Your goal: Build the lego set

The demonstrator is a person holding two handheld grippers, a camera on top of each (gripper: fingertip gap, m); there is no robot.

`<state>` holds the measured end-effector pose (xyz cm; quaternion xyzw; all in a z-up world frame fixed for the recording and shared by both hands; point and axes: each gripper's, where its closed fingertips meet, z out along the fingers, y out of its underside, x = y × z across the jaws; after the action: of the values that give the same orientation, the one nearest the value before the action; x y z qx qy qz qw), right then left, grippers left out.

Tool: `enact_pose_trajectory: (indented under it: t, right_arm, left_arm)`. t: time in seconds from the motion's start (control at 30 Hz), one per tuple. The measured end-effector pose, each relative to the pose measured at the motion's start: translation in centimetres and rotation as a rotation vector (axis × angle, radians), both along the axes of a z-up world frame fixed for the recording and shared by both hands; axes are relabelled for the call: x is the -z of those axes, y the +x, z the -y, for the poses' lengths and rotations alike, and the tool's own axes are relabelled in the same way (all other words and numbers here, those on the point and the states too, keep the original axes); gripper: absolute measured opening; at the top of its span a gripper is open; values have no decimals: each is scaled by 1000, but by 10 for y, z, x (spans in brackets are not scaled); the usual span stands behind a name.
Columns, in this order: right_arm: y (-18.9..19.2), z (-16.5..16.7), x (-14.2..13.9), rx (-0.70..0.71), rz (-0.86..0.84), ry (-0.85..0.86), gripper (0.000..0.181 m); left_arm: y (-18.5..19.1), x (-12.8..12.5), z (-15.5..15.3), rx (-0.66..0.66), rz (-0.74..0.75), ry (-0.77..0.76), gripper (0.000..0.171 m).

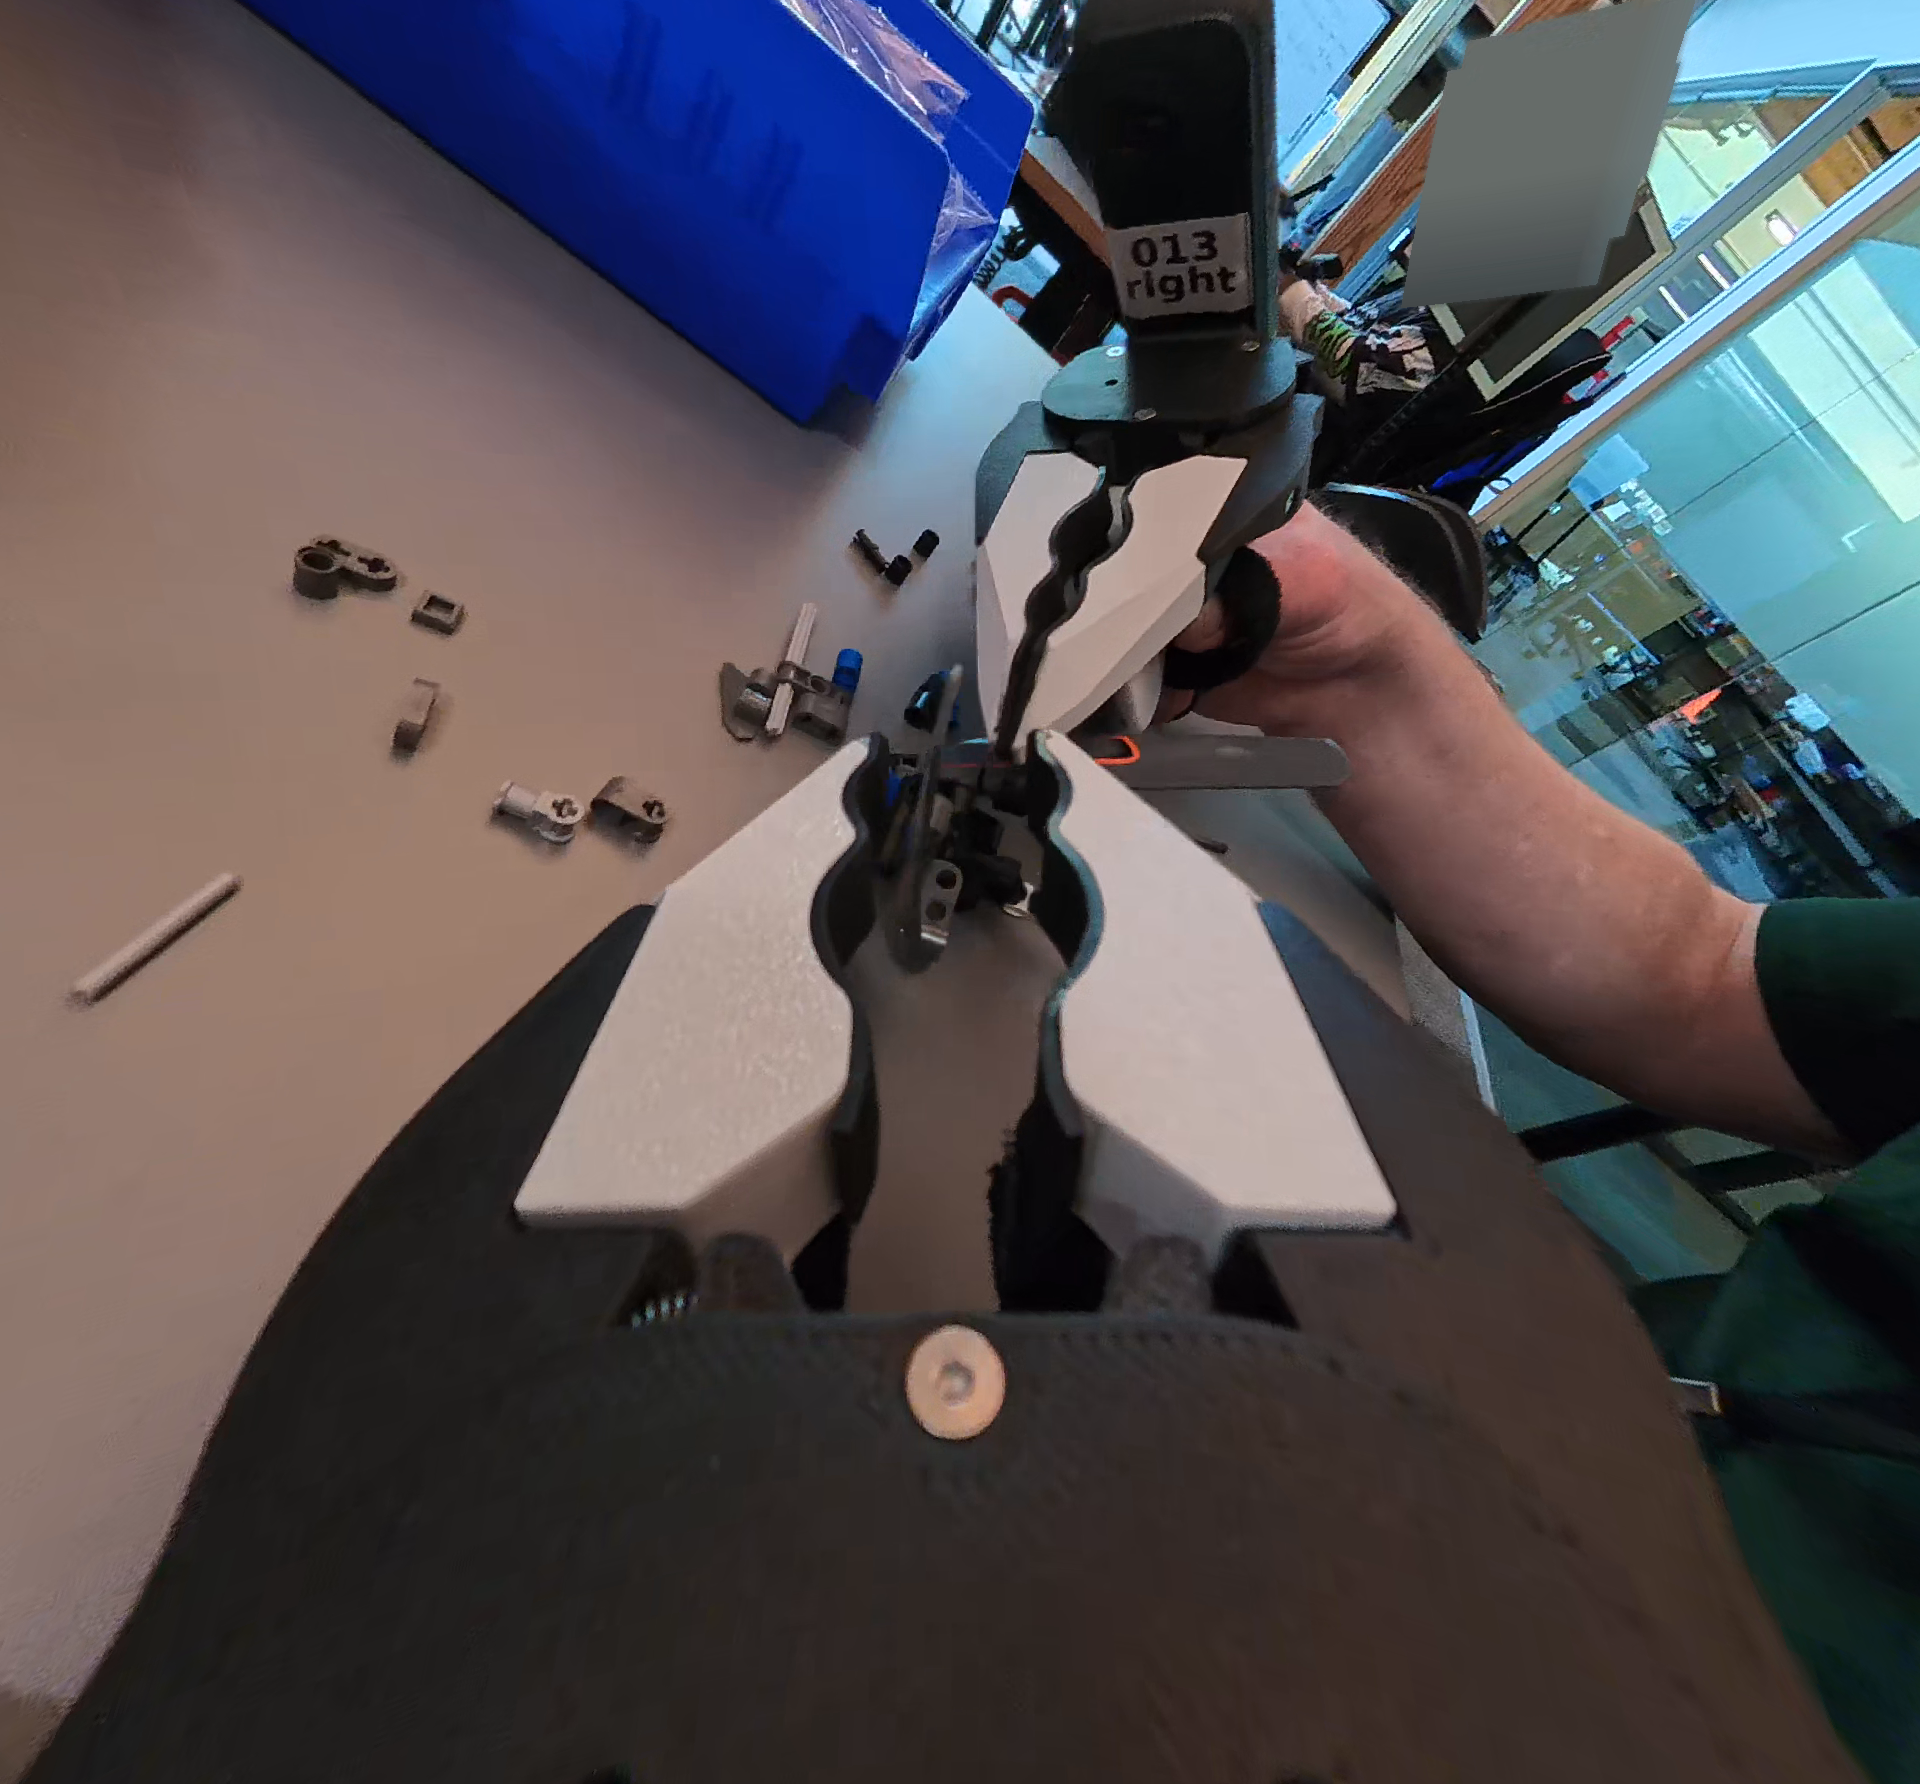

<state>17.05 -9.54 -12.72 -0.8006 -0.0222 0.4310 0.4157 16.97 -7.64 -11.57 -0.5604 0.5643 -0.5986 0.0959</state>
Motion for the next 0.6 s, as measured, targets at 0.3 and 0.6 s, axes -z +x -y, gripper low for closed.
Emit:
enact_pose_trajectory:
  t: [0.3, 0.6]
  right_arm:
    - [20, 14, -30, 135, 83, 89, 3]
    - [-35, 60, -61, 113, 409, 145, 7]
  left_arm:
    - [-19, -5, -11, 51, -3, 15, 30]
    - [-126, 14, 22, 353, -119, 346, 35]
